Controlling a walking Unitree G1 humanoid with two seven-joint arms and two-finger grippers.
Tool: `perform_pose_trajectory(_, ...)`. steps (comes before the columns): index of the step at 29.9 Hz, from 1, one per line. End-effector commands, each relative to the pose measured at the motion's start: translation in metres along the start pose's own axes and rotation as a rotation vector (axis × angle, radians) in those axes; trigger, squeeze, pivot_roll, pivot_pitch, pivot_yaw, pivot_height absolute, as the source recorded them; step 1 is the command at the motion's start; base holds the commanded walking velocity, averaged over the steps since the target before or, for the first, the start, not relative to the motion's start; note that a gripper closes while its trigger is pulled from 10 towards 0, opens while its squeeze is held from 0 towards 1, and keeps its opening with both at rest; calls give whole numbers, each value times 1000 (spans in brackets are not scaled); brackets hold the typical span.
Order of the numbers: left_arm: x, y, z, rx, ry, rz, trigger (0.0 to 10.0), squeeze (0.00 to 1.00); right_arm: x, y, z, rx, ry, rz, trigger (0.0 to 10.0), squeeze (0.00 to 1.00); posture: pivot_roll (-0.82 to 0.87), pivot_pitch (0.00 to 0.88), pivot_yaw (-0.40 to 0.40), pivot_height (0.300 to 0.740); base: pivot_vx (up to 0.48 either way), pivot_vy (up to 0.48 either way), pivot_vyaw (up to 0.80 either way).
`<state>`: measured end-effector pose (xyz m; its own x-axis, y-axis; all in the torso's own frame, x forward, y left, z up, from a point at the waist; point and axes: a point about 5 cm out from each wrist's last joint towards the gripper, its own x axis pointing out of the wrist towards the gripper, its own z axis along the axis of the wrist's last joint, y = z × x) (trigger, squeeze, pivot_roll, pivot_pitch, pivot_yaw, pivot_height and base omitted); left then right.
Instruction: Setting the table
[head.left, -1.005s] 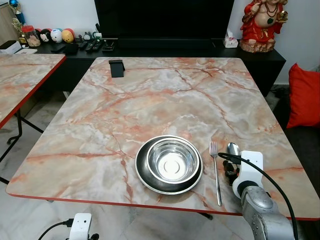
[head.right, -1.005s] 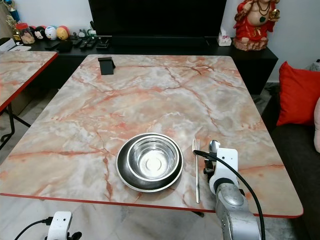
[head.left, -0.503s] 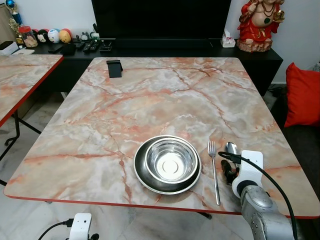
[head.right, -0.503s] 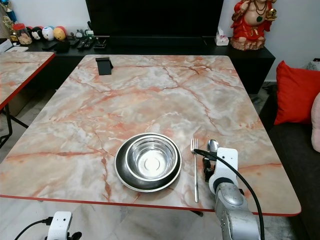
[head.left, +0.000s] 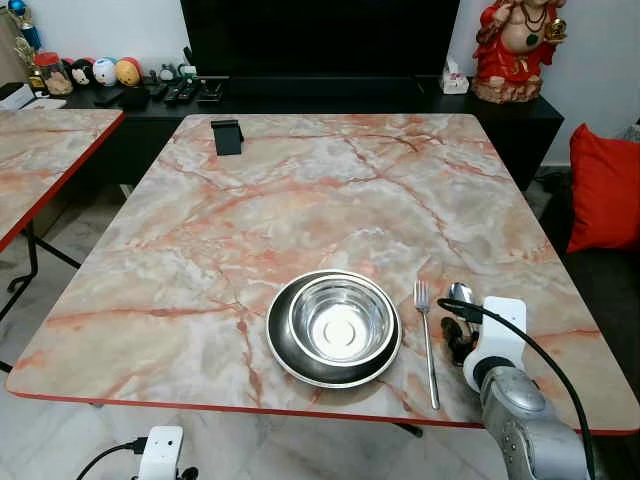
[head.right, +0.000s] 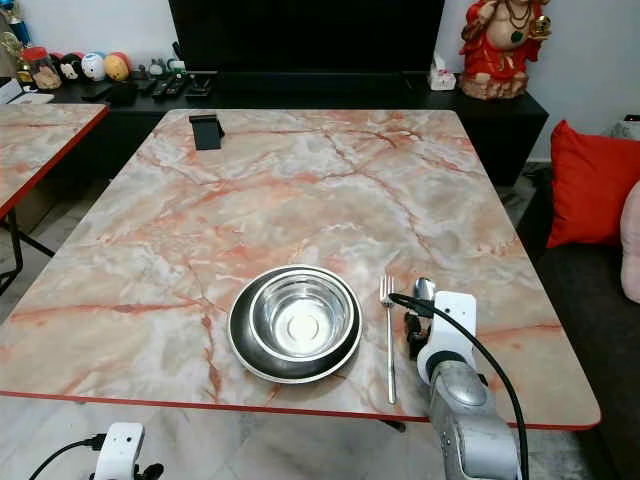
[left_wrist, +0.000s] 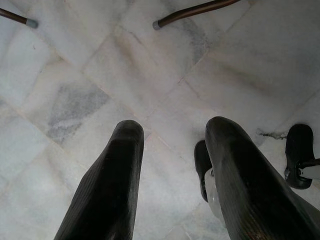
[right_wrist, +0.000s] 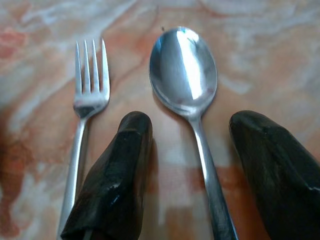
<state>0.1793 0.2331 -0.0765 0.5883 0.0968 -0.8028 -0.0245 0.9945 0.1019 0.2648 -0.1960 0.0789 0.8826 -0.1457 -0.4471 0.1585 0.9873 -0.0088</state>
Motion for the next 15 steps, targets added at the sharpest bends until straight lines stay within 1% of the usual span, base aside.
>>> perform_pose_trajectory(1, 0, 0, -2, 5, 16, 0, 10000, 0, -2, -1, 11, 9, -34, -3, 10000, 0, -73, 0, 23, 740, 0, 0, 0)
perform_pose_trajectory(11, 0, 0, -2, 2, 16, 0, 10000, 0, -2, -2, 17, 14, -47, -3, 10000, 0, -71, 0, 22, 740, 0, 0, 0)
perform_pose_trajectory(15, 0, 0, -2, 1, 16, -1, 10000, 0, -3, -5, 29, 33, -108, -25, 10000, 0, -73, 0, 23, 740, 0, 0, 0)
